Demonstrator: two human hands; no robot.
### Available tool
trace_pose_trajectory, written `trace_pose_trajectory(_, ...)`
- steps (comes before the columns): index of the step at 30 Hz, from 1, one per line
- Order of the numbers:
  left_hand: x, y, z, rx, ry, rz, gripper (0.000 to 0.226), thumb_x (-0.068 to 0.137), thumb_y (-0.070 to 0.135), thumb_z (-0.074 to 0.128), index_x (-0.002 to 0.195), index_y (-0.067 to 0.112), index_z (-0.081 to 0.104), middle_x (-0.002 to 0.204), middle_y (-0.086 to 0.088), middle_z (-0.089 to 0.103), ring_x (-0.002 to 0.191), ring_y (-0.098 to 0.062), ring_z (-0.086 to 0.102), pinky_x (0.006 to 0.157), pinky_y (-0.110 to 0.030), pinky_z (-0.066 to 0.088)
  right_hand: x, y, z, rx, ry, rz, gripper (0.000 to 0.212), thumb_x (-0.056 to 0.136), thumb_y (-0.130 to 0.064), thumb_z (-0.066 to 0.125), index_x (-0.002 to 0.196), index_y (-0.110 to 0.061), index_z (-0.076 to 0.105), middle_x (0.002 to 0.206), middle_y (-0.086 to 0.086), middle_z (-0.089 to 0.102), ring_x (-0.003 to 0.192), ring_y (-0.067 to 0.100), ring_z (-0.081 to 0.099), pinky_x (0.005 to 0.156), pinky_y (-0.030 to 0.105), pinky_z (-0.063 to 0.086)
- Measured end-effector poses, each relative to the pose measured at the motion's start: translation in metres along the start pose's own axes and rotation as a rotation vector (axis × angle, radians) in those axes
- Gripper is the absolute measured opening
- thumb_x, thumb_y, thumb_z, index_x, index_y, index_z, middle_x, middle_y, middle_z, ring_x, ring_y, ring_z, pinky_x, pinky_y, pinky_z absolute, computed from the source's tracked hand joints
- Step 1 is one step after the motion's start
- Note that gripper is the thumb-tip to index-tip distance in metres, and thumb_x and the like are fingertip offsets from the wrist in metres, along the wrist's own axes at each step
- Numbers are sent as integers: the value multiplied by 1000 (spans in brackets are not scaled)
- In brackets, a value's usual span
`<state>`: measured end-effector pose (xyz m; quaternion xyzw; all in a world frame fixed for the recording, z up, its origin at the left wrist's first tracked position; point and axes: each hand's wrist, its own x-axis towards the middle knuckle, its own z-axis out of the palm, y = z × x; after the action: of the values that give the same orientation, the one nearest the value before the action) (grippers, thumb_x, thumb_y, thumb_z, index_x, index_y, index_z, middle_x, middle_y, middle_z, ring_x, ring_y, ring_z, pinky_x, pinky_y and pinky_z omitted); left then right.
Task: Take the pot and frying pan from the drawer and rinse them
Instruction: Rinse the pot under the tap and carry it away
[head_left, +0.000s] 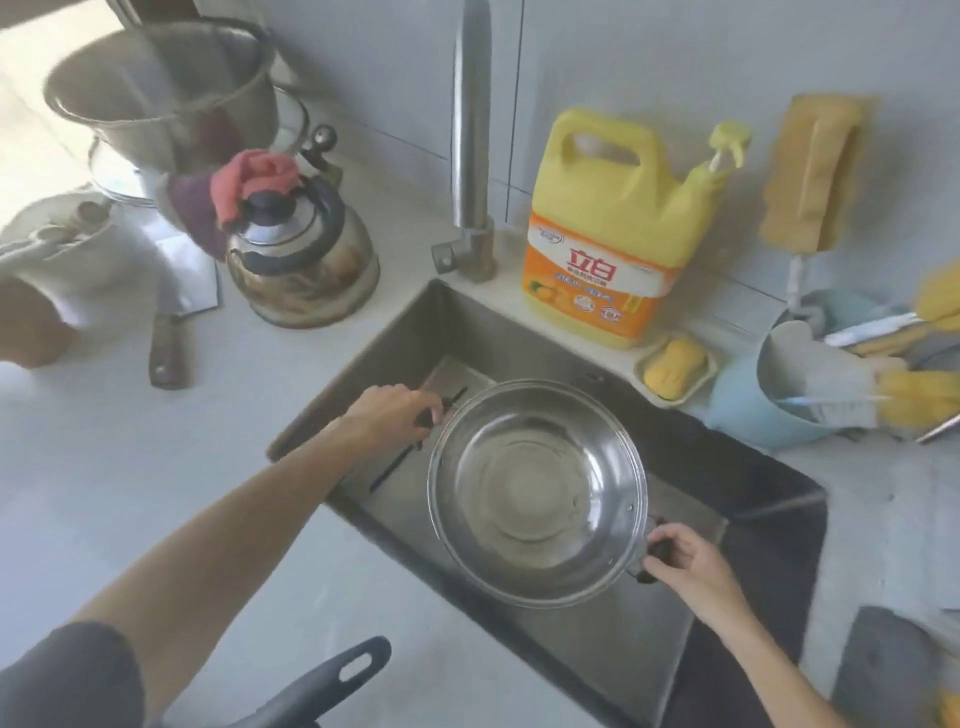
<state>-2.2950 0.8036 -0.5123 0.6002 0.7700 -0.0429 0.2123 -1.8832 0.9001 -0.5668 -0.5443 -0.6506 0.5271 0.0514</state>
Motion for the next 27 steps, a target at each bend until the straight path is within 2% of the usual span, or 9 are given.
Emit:
trace_pose_trajectory(5, 32, -26, 54, -82, -106, -69, 18, 83, 34, 61, 100, 41, 56, 90, 10, 71, 87, -16, 64, 65, -26, 38, 38, 30, 30, -38, -66, 79, 26, 75, 4, 71, 85, -19, 63, 91, 8, 70, 84, 26, 67, 83, 32, 50)
trace_pose_trajectory(10, 47, -47, 81, -99, -189, -108, 23, 86, 28, 58, 108, 37, 56, 87, 11, 66, 90, -16, 62, 63, -26, 38, 54, 42, 56, -55, -45, 96, 32, 72, 1, 76, 79, -27, 64, 82, 1, 71, 67, 4, 69, 65, 9, 48)
trace_pose_trajectory(12, 50, -49, 83, -70, -244, -100, 29, 89, 24, 55, 116, 35, 53, 91, 10, 64, 88, -13, 58, 61, -26, 39, 59, 46, 65, -65, -31, 111, 35, 70, 2, 77, 76, -30, 63, 76, 1, 71, 62, 3, 68, 62, 9, 47)
trace_pose_trajectory(14, 48, -49, 73, -48, -259, -106, 33, 89, 24, 52, 120, 34, 50, 106, 5, 65, 96, -16, 59, 71, -31, 46, 64, 46, 69, -56, -8, 126, 40, 67, 2, 78, 70, -35, 63, 68, 0, 72, 59, 4, 68, 60, 8, 46)
trace_pose_trajectory(17, 40, -49, 20, -269, 6, -113, 31, 87, 34, 56, 118, 38, 51, 97, 9, 67, 92, -14, 64, 81, -35, 52, 67, 43, 67, -57, 0, 125, 38, 66, 3, 79, 69, -32, 64, 67, -4, 73, 57, 4, 68, 59, 5, 45)
trace_pose_trajectory(19, 41, -45, -32, -490, 342, -102, 31, 84, 39, 62, 114, 40, 52, 79, 15, 66, 77, -5, 64, 77, -30, 52, 65, 37, 68, -65, 2, 124, 33, 66, 4, 79, 72, -25, 65, 67, -3, 73, 57, 2, 67, 60, 4, 45)
trace_pose_trajectory(21, 51, -39, -77, -572, 540, -81, 32, 82, 46, 63, 111, 46, 49, 74, 18, 65, 70, 6, 62, 69, -20, 50, 62, 33, 69, -74, 7, 124, 30, 66, 4, 78, 74, -22, 64, 66, -7, 73, 56, 0, 66, 60, 3, 44)
trace_pose_trajectory(24, 74, -26, -115, -512, 597, -63, 12, 81, 53, 61, 87, 47, 53, 68, 22, 60, 62, 10, 56, 56, -12, 39, 61, 30, 70, -99, 23, 119, 32, 66, 3, 79, 73, -25, 64, 65, -4, 72, 56, 3, 66, 61, 7, 45)
trace_pose_trajectory(27, 93, -17, -119, -456, 598, -78, 29, 81, 45, 64, 60, 48, 44, 63, 21, 55, 60, 0, 54, 53, -20, 37, 63, 33, 71, -112, 21, 111, 36, 66, 1, 79, 70, -31, 63, 69, 1, 72, 60, 9, 69, 68, 18, 49)
